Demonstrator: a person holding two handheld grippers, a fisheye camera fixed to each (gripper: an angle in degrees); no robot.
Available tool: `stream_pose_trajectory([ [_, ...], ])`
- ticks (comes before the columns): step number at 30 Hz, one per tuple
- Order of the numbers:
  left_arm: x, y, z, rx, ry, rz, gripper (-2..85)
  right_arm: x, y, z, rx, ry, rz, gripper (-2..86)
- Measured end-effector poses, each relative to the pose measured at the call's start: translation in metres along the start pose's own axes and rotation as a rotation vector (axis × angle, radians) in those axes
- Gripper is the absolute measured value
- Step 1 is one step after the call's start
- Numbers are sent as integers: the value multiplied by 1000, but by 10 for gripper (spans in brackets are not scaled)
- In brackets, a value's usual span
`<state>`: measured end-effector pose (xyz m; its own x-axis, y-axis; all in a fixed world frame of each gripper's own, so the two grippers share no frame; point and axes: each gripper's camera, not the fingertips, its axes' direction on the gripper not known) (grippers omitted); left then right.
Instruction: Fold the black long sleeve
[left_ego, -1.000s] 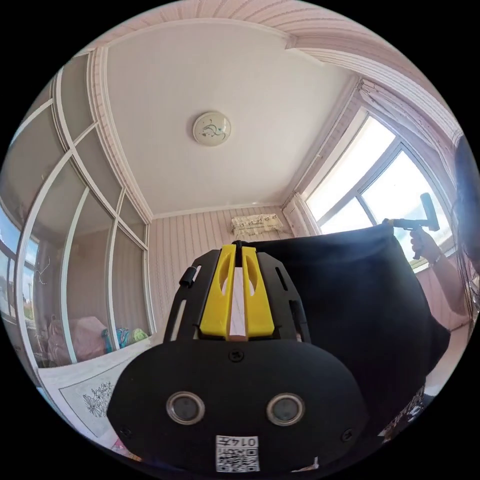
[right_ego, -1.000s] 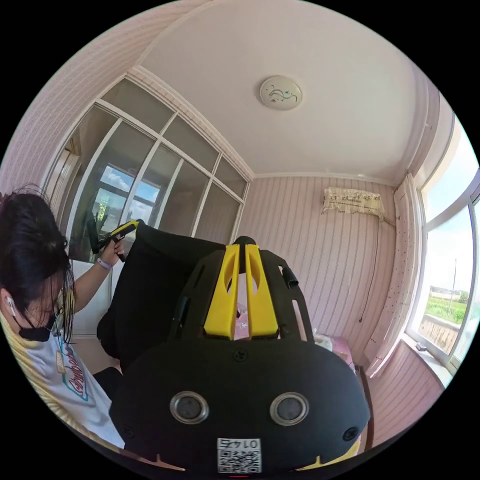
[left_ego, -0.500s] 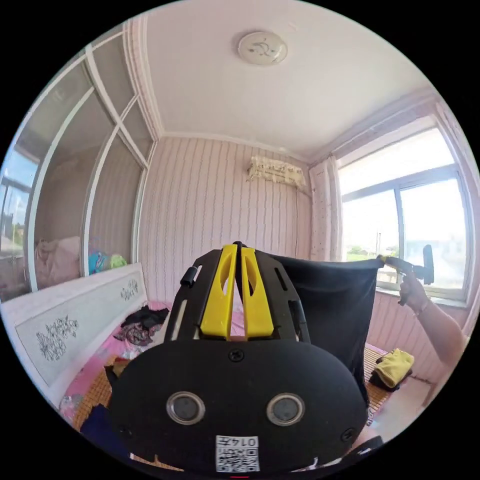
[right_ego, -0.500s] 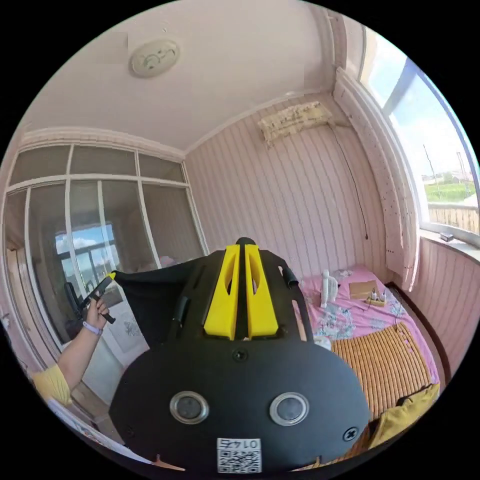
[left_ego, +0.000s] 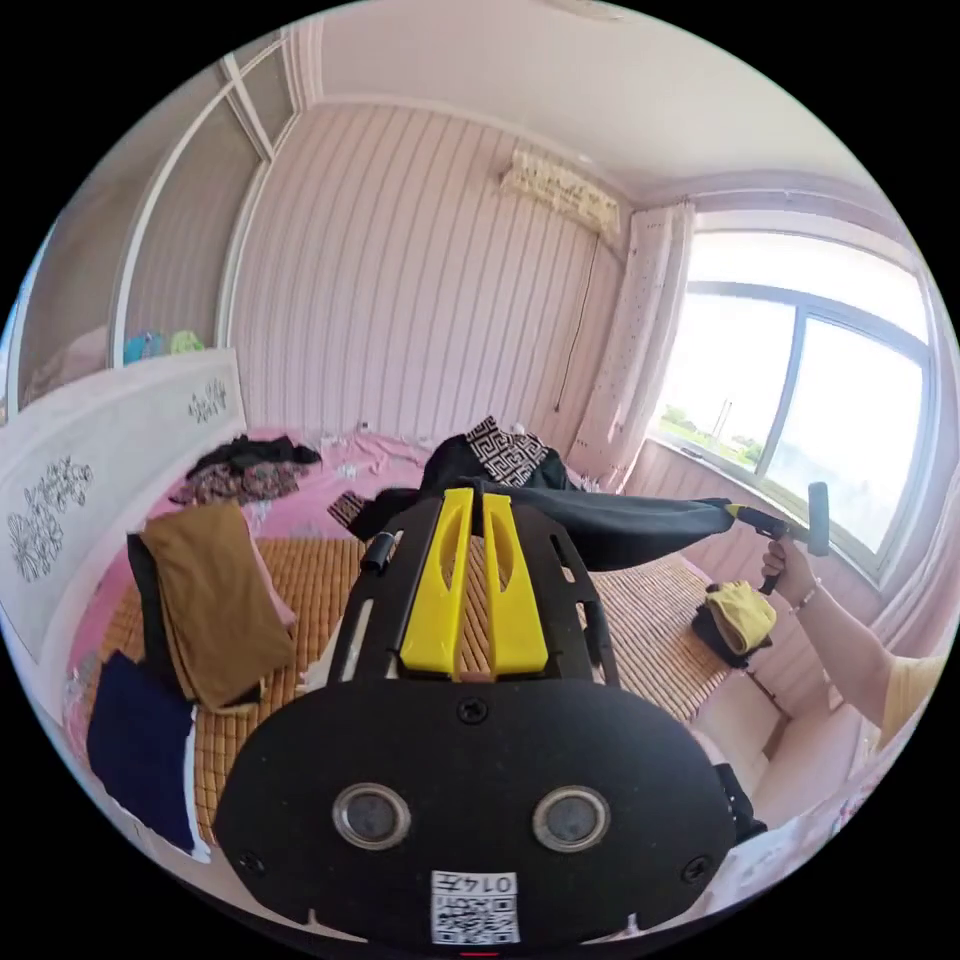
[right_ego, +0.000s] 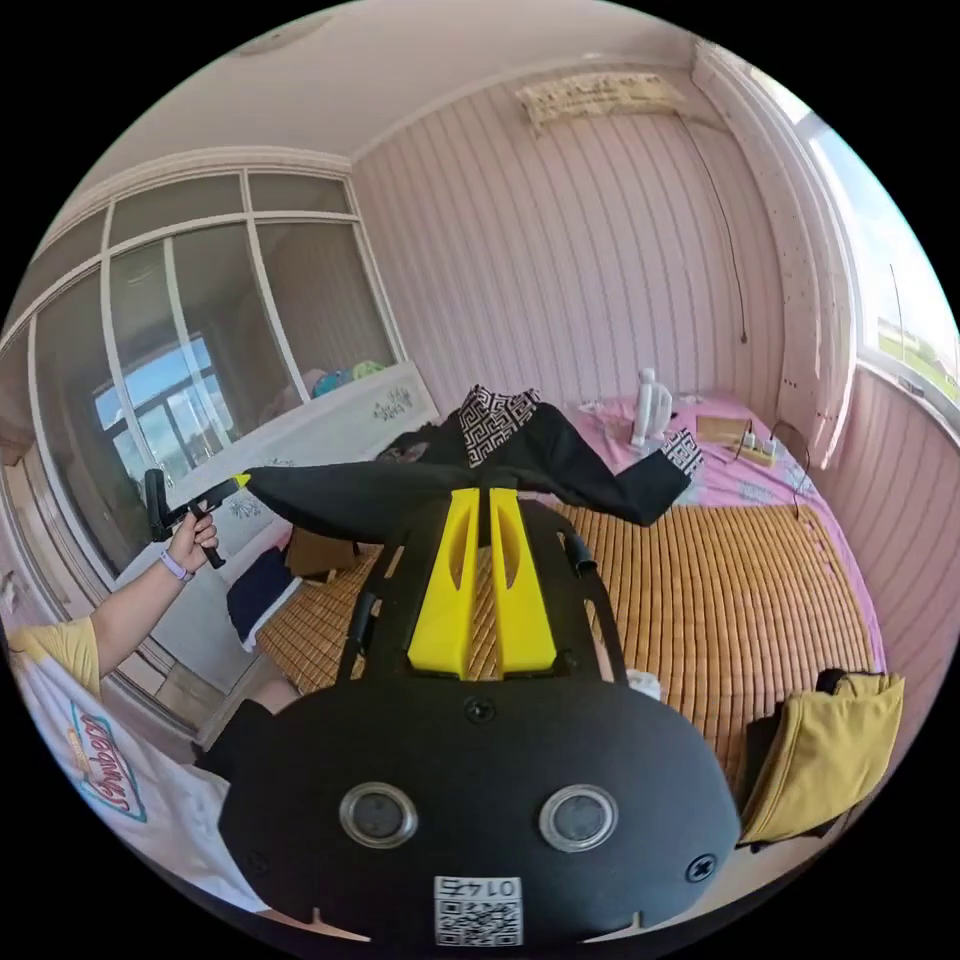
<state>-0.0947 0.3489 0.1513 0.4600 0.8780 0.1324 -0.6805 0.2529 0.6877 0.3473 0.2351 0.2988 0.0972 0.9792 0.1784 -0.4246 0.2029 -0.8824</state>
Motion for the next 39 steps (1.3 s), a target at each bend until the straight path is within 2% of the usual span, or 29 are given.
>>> stream_pose_trajectory([
  [5,-36,108,105,-344,30,-106,-8,63,113,112,-367,26,241,8],
  [8,-56,158,147,-512,34,-171,-7,80,155,153,-526,18,310,8],
  [15,-95,202,203,-810,75,-257,-6,89,205,209,-893,194,205,0],
  [18,-107,198,215,-821,40,-254,-4,93,208,217,-907,223,174,7],
  [23,-119,184,231,-829,14,-250,44,106,192,216,-753,194,246,82],
  [26,-119,176,249,-834,6,-221,71,121,185,226,-723,175,312,106],
  [31,-122,171,297,-869,59,-275,82,144,188,250,-807,198,379,75],
  [35,-124,169,324,-902,32,-270,33,169,185,243,-812,161,464,19],
  [38,-128,163,332,-915,35,-250,15,193,186,221,-682,-40,621,10],
  [39,-130,160,333,-923,43,-250,12,197,187,217,-666,-49,639,9],
])
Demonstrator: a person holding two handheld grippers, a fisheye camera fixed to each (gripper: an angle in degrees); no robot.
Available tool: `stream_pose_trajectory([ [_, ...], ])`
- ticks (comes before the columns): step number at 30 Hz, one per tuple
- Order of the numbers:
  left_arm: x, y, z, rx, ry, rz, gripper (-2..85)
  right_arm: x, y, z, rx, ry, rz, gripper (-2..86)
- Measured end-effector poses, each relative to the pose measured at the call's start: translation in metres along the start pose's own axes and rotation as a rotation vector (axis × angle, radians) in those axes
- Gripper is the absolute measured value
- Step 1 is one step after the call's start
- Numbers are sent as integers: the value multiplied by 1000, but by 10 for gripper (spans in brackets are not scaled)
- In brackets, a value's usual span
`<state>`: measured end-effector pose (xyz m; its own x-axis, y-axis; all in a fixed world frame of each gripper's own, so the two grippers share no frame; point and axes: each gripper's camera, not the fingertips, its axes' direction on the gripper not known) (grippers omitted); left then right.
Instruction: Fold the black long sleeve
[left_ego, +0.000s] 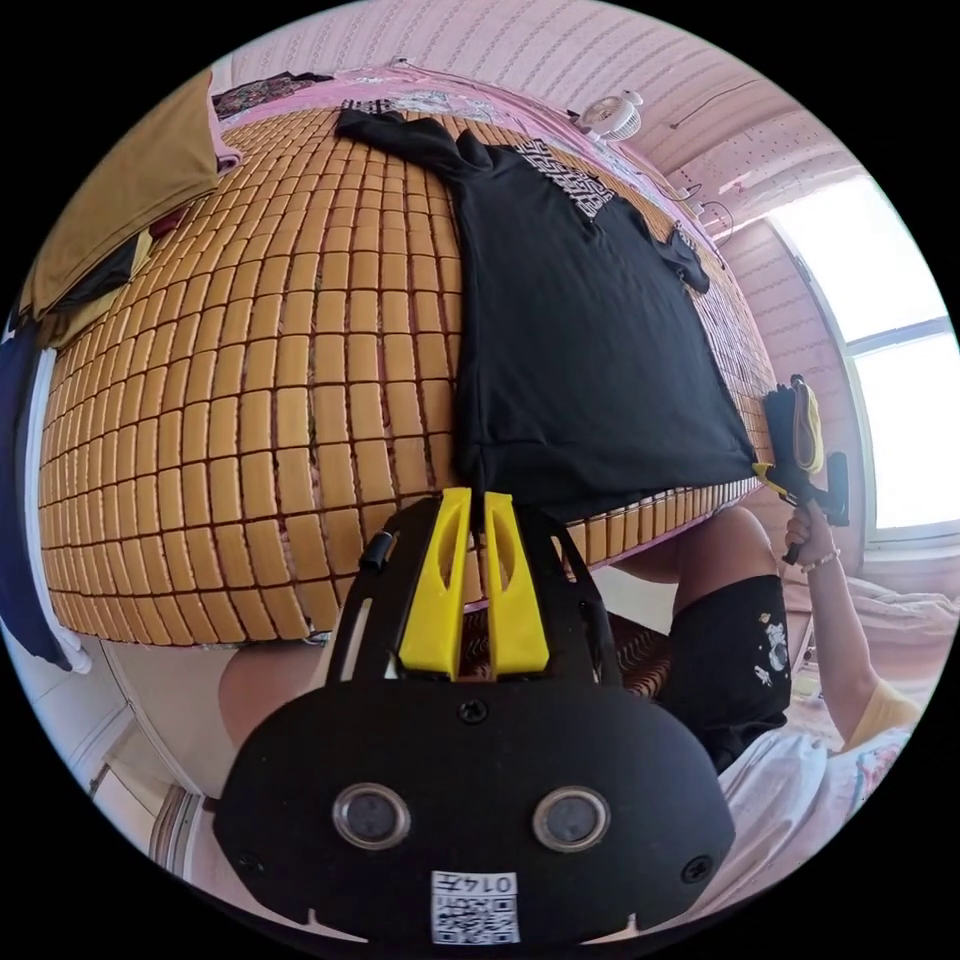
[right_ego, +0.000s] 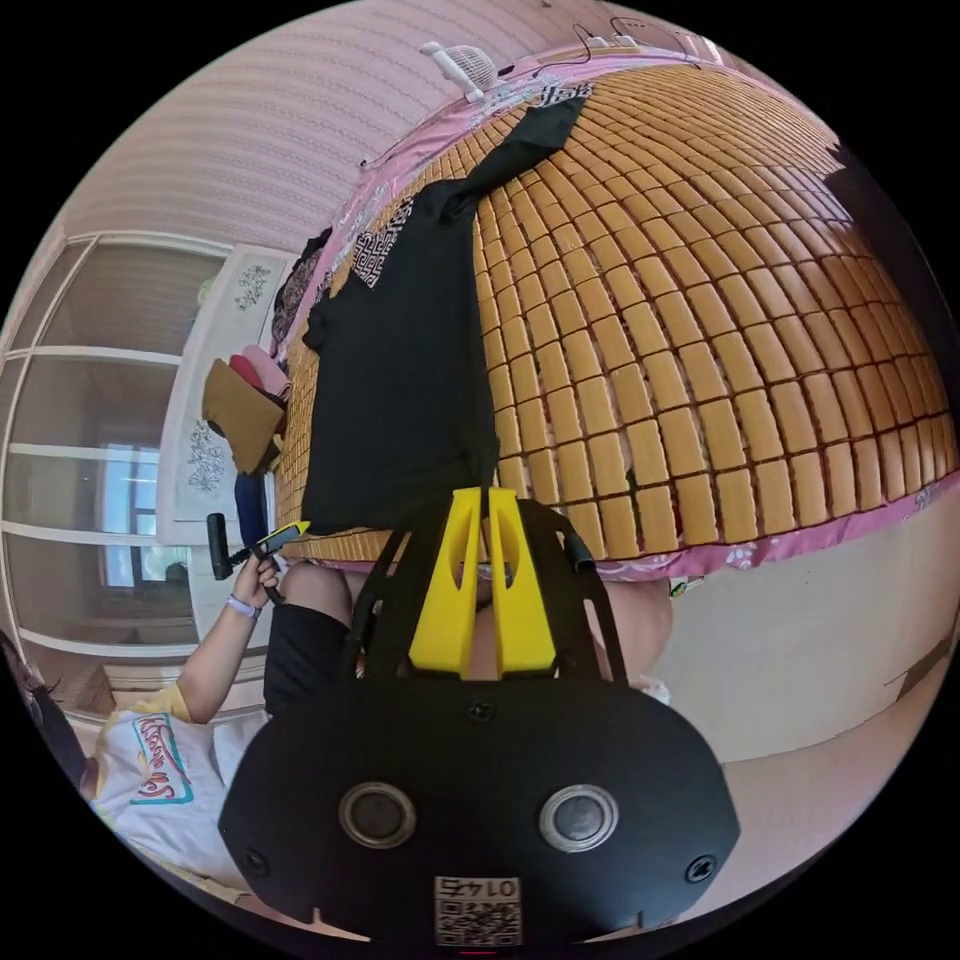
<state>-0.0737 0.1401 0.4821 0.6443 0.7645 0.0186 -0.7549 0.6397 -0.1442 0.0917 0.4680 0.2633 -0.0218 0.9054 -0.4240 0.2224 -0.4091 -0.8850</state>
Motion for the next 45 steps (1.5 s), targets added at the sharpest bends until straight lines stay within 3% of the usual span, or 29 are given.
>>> stream_pose_trajectory([
  [15,6,17,-22,-30,49,50,41,6,38,-22,-47,30,-53,2],
  [21,14,13,-30,10,-19,69,51,10,52,-38,-6,66,-26,19],
  [30,64,-31,-26,63,48,210,51,6,48,-70,165,199,35,53],
  [40,143,-140,23,92,46,368,52,-55,-84,-82,454,405,-205,95],
  [45,155,-189,62,19,-81,413,41,-54,-192,-60,427,409,-163,96],
])
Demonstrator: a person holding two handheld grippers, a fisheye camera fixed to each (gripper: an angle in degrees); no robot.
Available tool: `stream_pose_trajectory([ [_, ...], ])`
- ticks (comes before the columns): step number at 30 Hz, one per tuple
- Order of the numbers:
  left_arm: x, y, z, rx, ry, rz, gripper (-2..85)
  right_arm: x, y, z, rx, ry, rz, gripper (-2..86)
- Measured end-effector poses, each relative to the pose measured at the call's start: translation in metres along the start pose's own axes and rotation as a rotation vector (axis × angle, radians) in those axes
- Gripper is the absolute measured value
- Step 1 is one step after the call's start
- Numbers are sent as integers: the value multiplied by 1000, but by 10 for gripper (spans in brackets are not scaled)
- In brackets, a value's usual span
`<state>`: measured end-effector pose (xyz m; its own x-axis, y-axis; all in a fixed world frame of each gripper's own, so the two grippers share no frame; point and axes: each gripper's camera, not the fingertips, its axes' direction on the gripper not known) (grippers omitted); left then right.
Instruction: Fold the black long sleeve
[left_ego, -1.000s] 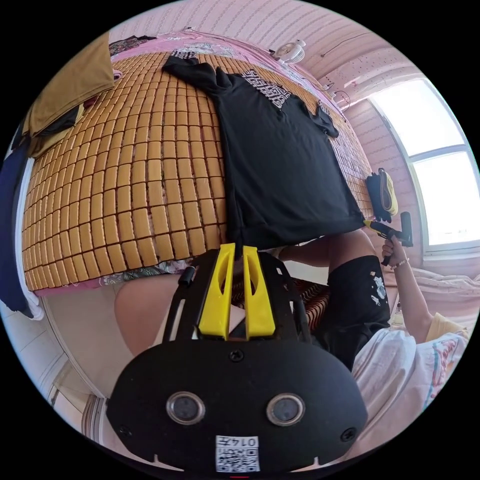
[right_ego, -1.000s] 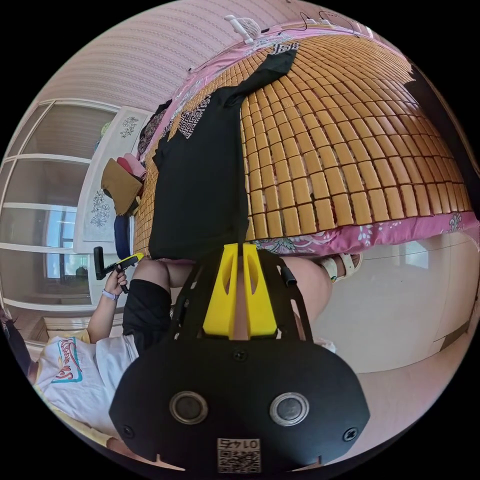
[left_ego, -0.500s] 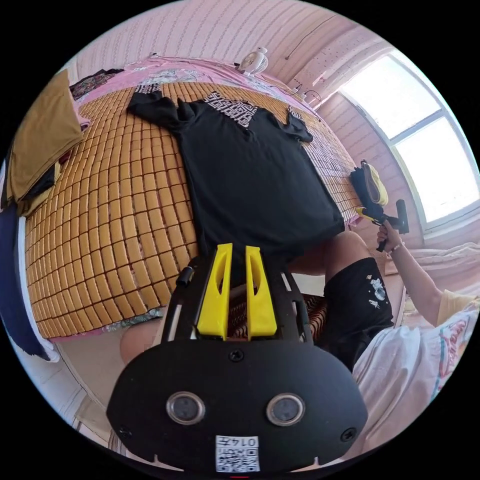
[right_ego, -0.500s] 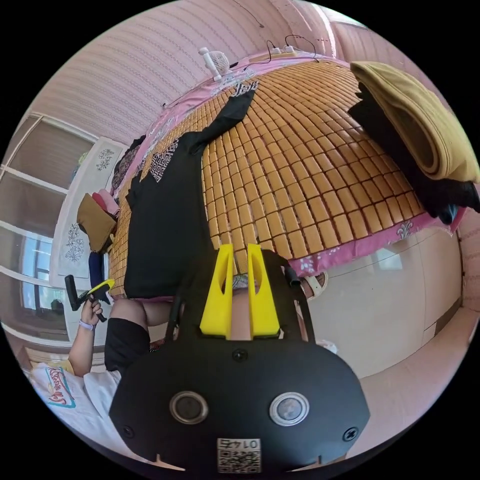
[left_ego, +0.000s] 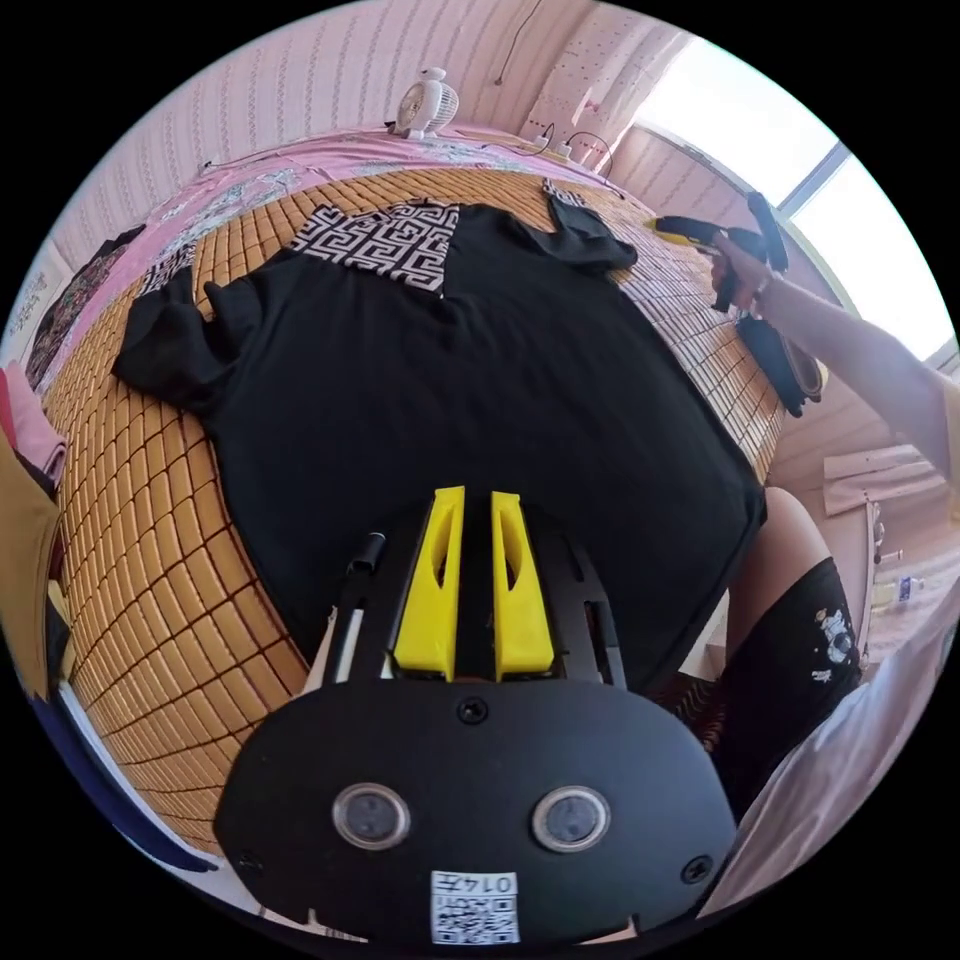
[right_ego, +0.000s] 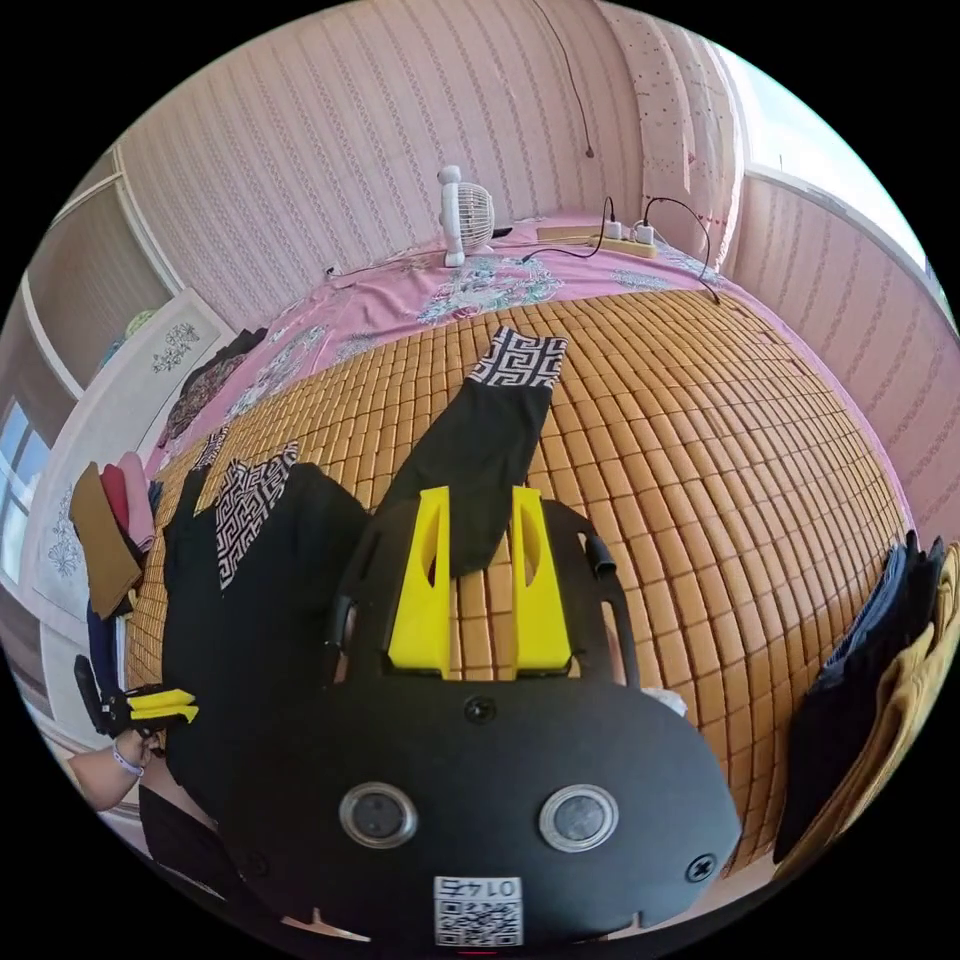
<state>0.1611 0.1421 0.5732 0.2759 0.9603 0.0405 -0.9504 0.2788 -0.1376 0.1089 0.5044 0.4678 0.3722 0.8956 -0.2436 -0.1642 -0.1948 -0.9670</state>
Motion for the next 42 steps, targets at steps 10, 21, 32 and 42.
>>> stream_pose_trajectory([
  [10,-7,-33,0,-27,115,-2,-4,-3,-68,66,-100,189,109,14],
  [21,17,-111,-52,63,266,7,-9,-39,12,-123,-259,118,-25,-4],
  [32,51,-244,-25,116,301,160,40,28,3,-130,-301,279,84,9],
  [42,90,-352,32,53,250,188,58,24,78,-83,-413,133,262,77],
])
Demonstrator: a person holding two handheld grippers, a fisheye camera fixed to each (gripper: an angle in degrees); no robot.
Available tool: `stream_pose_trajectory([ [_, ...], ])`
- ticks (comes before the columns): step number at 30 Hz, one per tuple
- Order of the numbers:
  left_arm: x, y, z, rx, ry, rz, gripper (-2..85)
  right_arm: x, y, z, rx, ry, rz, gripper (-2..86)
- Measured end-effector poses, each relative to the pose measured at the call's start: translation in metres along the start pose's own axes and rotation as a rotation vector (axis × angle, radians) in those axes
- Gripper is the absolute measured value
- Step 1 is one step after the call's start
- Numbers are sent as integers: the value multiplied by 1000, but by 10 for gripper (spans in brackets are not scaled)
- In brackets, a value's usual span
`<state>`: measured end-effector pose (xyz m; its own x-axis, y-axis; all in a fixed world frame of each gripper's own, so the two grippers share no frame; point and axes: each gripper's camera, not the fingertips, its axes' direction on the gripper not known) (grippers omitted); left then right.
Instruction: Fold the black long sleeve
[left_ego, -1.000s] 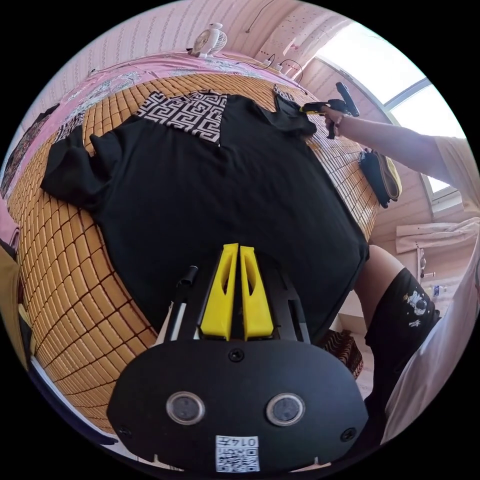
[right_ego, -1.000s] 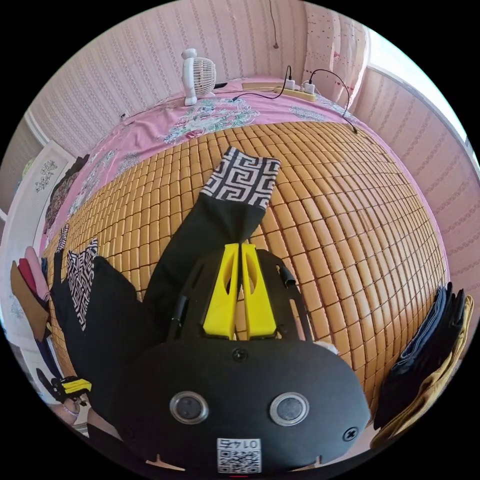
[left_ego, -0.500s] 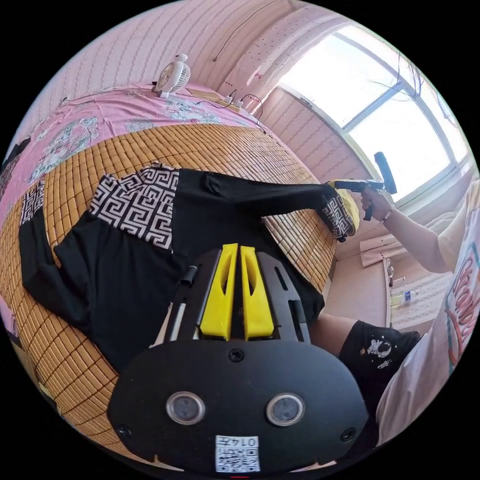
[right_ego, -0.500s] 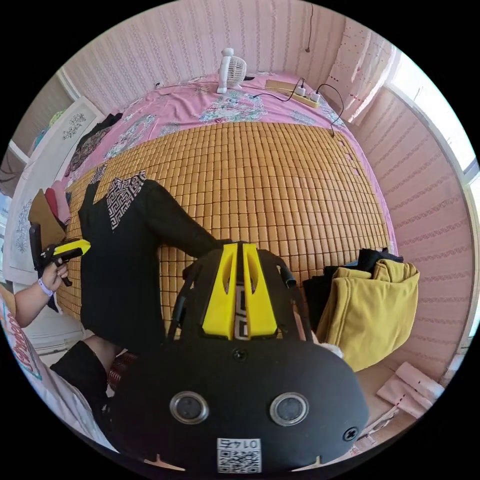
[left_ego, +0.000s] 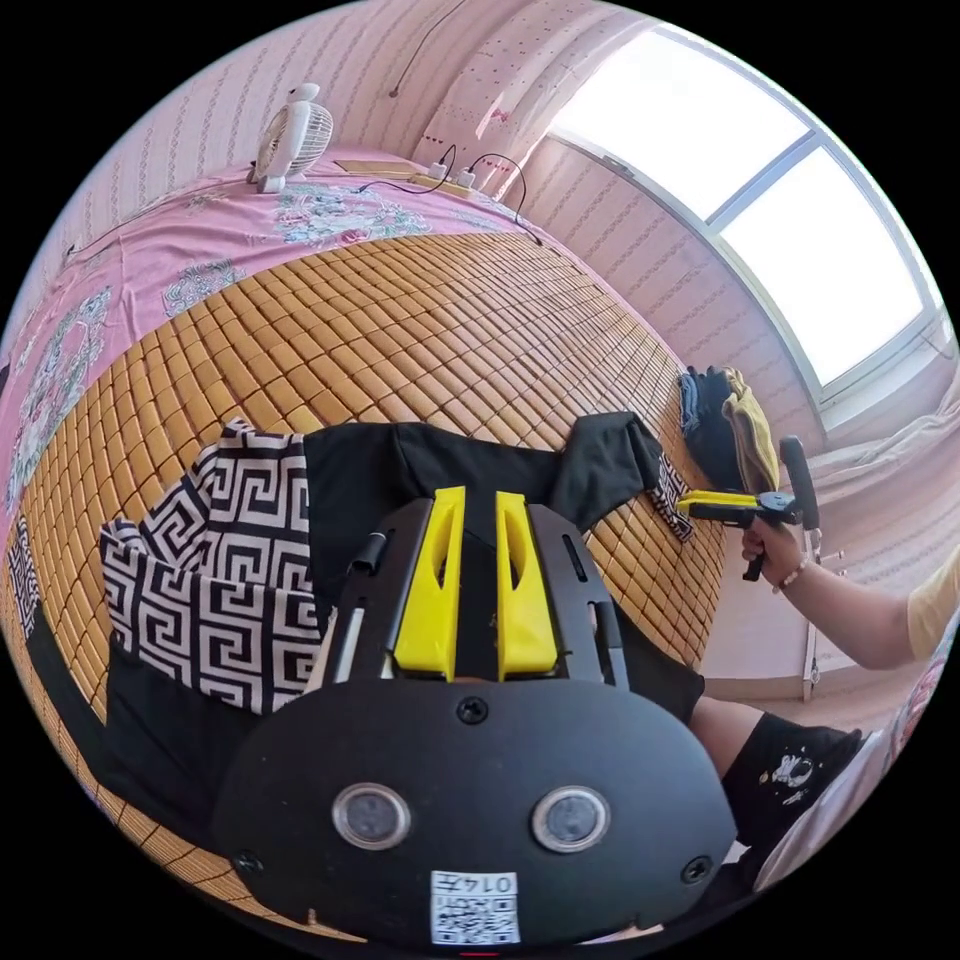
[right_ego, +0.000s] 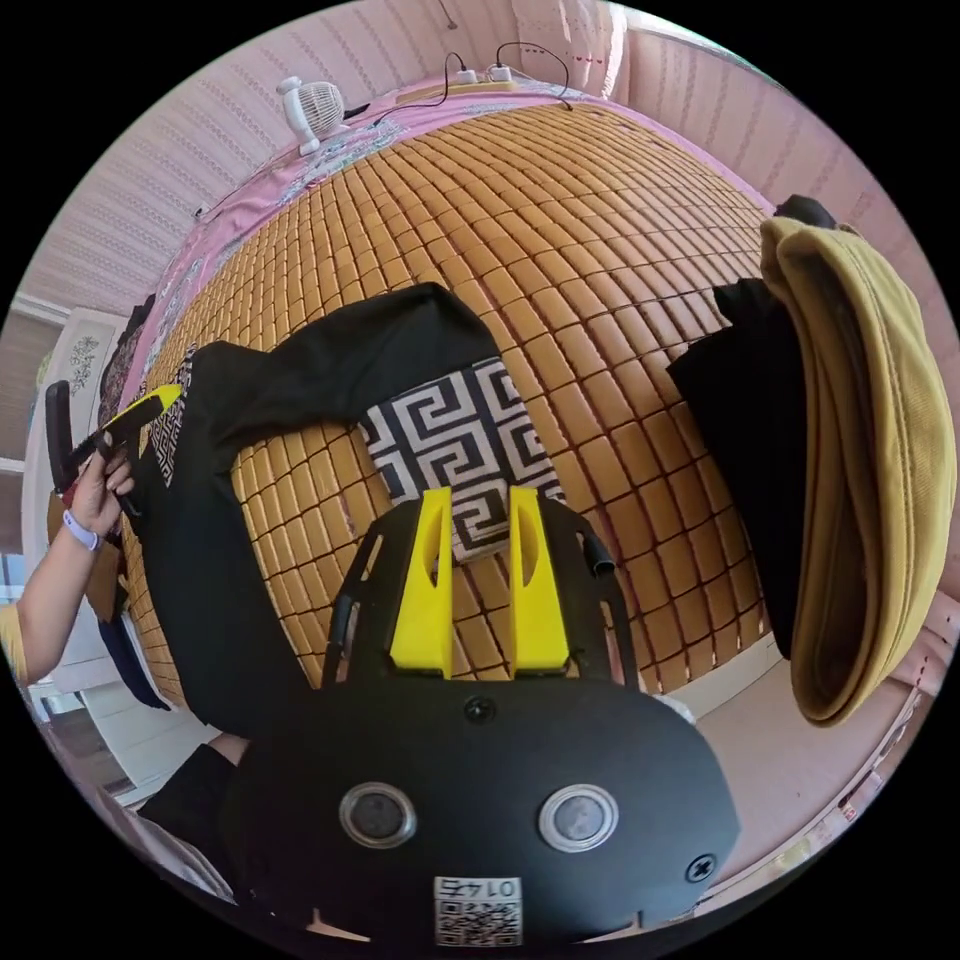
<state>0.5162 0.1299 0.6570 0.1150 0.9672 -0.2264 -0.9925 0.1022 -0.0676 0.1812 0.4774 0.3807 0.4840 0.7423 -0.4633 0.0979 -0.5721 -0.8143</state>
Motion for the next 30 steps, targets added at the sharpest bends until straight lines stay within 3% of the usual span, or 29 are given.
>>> stream_pose_trajectory([
  [3,6,-23,25,-66,-24,4,58,-11,11,2,74,86,-74,52],
  [8,14,-43,52,-151,-96,-2,51,13,13,-31,-69,33,-162,3],
  [15,18,-53,54,-145,-88,-16,50,54,39,-71,-48,205,-68,20],
  [20,24,-63,41,-60,-129,13,52,20,44,-48,-29,139,-94,50],
  [24,21,-72,60,-135,-141,5,52,2,42,-19,-67,139,-80,50],
  [30,22,-53,61,-13,-157,14,33,-8,66,-10,-65,262,-22,8],
])
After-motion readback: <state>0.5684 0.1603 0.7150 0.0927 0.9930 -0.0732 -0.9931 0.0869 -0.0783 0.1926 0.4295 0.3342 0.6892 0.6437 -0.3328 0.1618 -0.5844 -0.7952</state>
